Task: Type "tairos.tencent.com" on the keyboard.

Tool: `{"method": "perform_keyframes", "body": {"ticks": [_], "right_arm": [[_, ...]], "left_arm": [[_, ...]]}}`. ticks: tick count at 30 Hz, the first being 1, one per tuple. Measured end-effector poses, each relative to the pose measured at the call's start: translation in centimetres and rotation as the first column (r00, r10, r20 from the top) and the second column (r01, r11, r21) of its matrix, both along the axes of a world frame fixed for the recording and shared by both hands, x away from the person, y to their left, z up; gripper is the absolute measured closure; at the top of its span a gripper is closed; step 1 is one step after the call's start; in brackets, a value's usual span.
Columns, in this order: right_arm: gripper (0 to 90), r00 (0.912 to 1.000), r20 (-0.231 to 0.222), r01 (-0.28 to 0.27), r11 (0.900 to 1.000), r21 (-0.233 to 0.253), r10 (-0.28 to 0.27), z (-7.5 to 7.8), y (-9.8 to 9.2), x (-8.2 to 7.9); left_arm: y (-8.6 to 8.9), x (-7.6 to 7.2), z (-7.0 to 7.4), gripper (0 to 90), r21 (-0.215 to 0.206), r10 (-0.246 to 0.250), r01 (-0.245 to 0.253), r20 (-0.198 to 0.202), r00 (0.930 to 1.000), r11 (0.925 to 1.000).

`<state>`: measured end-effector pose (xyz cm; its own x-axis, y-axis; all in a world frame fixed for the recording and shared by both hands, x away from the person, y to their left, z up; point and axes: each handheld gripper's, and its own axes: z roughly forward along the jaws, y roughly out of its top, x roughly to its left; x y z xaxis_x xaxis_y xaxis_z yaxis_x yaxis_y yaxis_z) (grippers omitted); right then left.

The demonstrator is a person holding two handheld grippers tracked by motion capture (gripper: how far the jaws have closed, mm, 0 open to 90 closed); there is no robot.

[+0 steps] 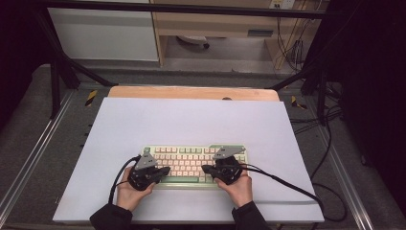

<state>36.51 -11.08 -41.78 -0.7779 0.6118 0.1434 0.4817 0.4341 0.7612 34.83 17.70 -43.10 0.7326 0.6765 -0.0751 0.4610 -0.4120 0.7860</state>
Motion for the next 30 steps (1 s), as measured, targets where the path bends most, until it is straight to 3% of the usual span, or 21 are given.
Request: {"method": "perform_keyframes", "body": {"ticks": [19, 30], "right_arm": [[90.0, 1.0, -0.003, -0.002, 1.0, -0.003, 0.002, -0.05, 0.01, 0.0], [90.0, 1.0, -0.002, -0.001, 1.0, -0.003, 0.001, -0.04, 0.01, -0.02]], "left_arm": [[-0.21, -0.01, -0.42, 89.9, 0.021, -0.002, 0.002, 0.002, 1.0, 0.9998], [0.56, -0.12, 0.35, 89.9, -0.005, 0.012, -0.012, 0.022, 0.9997, 0.9999]]}}
